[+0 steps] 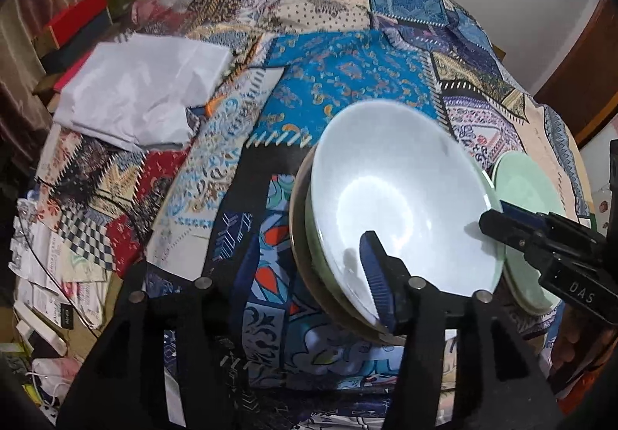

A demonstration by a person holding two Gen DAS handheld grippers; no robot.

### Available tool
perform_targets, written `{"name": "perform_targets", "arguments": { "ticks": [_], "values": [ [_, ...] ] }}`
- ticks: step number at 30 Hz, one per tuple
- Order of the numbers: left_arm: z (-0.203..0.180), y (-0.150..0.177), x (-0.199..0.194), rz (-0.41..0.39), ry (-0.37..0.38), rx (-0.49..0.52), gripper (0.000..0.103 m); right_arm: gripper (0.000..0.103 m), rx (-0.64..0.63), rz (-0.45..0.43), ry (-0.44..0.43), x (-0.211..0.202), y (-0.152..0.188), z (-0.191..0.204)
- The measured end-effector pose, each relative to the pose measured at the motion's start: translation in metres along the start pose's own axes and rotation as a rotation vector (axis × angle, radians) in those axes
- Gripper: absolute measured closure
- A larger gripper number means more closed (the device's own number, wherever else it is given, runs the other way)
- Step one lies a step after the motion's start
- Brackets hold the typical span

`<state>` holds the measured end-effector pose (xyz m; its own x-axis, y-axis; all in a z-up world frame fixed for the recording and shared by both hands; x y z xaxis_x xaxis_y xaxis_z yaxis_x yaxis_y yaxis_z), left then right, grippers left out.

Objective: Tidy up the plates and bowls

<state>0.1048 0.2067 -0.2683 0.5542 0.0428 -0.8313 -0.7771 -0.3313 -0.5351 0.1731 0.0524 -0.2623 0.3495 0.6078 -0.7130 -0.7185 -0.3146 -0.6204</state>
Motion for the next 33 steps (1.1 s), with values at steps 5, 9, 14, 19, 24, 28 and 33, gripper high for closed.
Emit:
{"name": "perform_targets", "arguments": {
  "ticks": [5,9,14,19,24,28,33],
  "values": [
    [-0.001,0.010,0.014,0.040,0.019,-0.005,0.048,0.074,-0.008,0.012,-0.010,0.004,0.001,0.005],
    [-0.004,0.012,0.020,0.051,0.032,-0.007,0.048,0.072,-0.015,0.020,-0.006,0.008,0.000,0.006],
    [-0.010,0.012,0.024,0.046,0.052,0.002,0.048,0.070,-0.019,0.026,0.000,0.014,0.000,0.006],
    [-0.021,0.013,0.026,0.062,0.108,0.002,0.053,0.070,-0.040,0.023,0.020,0.018,-0.004,0.008],
    [-0.021,0.011,0.024,0.063,0.090,-0.019,0.055,0.071,-0.034,0.008,0.030,0.018,-0.005,0.007],
    [-0.024,0.008,0.021,0.056,0.064,-0.016,0.056,0.072,-0.026,0.006,0.043,0.018,-0.005,0.005],
    [-0.025,0.005,0.018,0.047,0.055,-0.006,0.056,0.073,-0.009,-0.004,0.040,0.016,-0.007,0.003]
  ]
}}
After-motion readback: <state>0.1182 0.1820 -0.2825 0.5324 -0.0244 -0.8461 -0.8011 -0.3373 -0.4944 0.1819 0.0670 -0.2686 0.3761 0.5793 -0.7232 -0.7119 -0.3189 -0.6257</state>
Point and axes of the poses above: each gripper's, at about its wrist camera, not at the fingertips, and x roughly the way its jaws point, z to its left, y to its underside, the point moved 8 cm from there along x, roughly the way its jaws point, and after that the axes turned 6 degrees about -z, right-handed, at the moved point
